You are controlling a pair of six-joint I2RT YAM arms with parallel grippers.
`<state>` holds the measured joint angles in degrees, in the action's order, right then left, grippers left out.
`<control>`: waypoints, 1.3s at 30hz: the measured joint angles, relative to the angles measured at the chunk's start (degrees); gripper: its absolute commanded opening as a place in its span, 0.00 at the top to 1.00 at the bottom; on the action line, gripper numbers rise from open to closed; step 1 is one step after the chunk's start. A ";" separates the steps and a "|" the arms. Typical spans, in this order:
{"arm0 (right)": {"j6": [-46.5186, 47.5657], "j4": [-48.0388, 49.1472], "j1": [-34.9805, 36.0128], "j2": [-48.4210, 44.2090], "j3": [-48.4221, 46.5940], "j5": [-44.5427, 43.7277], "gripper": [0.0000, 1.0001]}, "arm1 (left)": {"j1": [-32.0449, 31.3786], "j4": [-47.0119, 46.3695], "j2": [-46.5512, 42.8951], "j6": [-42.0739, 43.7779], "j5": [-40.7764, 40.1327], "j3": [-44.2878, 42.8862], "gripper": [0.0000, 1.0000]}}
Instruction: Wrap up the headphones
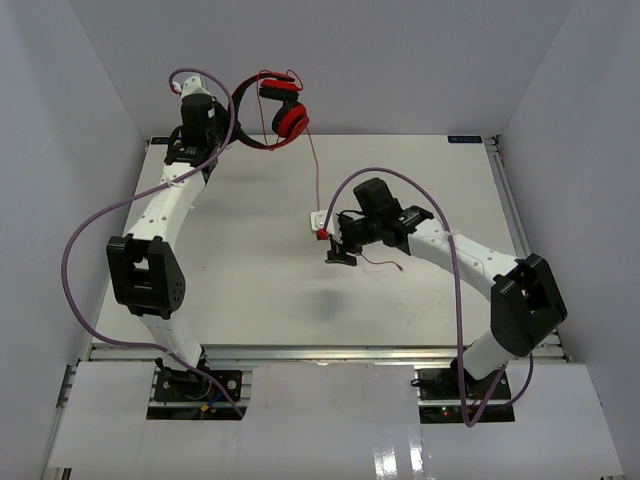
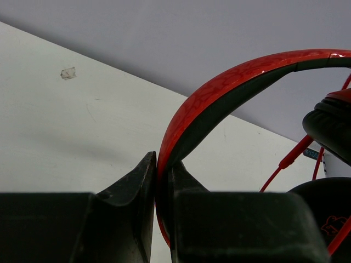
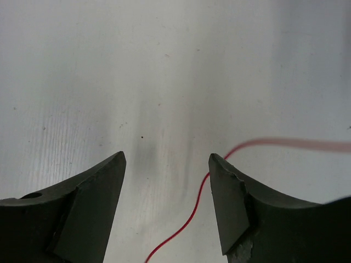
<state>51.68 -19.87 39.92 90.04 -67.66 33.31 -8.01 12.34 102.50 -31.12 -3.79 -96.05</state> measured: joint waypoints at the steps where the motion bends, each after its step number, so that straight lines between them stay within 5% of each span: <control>1: -0.16 0.59 0.11 -0.34 0.48 -0.08 0.52 | 0.00 -0.13 0.00 0.00 0.01 0.00 1.00; 6: 1.34 -0.76 1.80 -0.55 1.10 -1.25 0.65 | 0.00 -0.33 0.00 0.18 -0.02 -0.01 1.00; 9: 2.53 -1.54 2.20 -0.55 1.10 -2.38 0.62 | 0.00 -0.31 0.00 0.06 0.00 -0.10 1.00; 15: 0.94 -0.35 1.38 -0.96 1.12 -4.69 0.13 | -0.01 -0.70 0.00 0.03 0.53 -0.12 1.00; 17: -2.44 2.06 0.13 -1.36 1.12 -4.95 0.05 | -0.02 -1.06 -0.06 0.22 0.76 -0.05 1.00; 25: -23.94 29.26 -11.48 -1.15 5.86 -1.74 0.10 | -0.56 -1.85 -3.32 3.35 0.85 2.99 1.00; 30: -31.71 44.19 -12.58 8.56 2.84 3.14 0.10 | -1.05 0.06 -9.20 4.82 0.83 6.78 1.00; 39: -41.45 49.23 -13.67 26.26 -16.41 3.29 0.00 | -1.42 2.65 -18.95 5.69 0.82 7.65 1.00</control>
<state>10.23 29.37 26.25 116.30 -84.07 36.60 -9.43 14.99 83.55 -25.43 -2.97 -88.40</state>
